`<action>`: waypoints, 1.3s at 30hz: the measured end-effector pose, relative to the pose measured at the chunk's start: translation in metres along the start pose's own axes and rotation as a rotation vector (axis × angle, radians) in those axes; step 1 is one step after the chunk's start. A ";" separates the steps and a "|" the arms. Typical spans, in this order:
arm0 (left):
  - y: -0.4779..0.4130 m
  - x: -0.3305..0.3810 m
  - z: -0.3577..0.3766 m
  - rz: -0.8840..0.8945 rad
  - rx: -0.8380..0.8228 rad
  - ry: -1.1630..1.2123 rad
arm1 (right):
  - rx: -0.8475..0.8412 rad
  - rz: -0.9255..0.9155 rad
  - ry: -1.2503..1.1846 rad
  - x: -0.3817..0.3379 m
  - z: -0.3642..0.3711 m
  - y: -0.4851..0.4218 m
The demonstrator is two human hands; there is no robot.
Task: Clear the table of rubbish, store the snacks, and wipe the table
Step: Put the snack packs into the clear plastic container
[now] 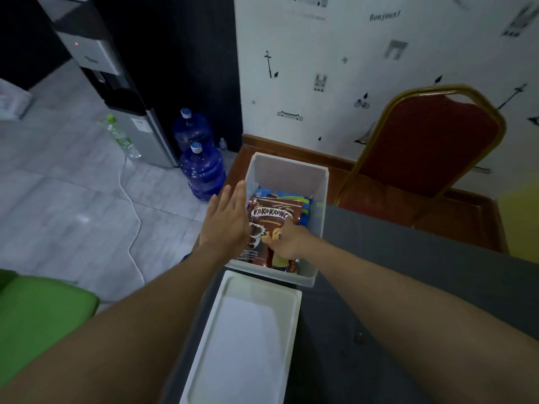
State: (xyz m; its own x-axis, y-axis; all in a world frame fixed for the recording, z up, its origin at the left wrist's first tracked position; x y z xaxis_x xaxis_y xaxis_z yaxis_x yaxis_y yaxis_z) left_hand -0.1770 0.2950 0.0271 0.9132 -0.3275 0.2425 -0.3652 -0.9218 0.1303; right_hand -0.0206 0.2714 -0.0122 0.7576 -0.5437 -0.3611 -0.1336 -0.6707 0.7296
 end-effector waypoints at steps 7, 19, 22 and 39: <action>-0.002 -0.003 0.005 0.006 0.029 0.003 | 0.108 -0.183 0.317 0.004 0.010 -0.004; -0.006 -0.007 0.014 -0.001 0.057 -0.048 | 0.021 -0.178 0.432 0.009 0.018 -0.017; -0.006 -0.007 0.014 -0.007 0.048 -0.057 | 0.019 -0.177 0.428 0.008 0.018 -0.016; 0.010 -0.014 -0.013 0.089 -0.067 -0.145 | 0.484 -0.418 0.342 -0.001 -0.014 0.054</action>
State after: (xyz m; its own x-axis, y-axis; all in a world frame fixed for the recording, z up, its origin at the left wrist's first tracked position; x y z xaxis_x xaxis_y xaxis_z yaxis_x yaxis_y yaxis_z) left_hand -0.1956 0.2930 0.0373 0.8917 -0.4378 0.1154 -0.4522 -0.8737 0.1795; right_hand -0.0196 0.2428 0.0354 0.9542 -0.0577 -0.2935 0.0030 -0.9793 0.2024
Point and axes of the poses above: each hand's wrist, its own y-axis away from the middle knuckle, its own z-axis out of the palm, x = y × z, the point moved 2 cm from there along -y, towards the middle knuckle
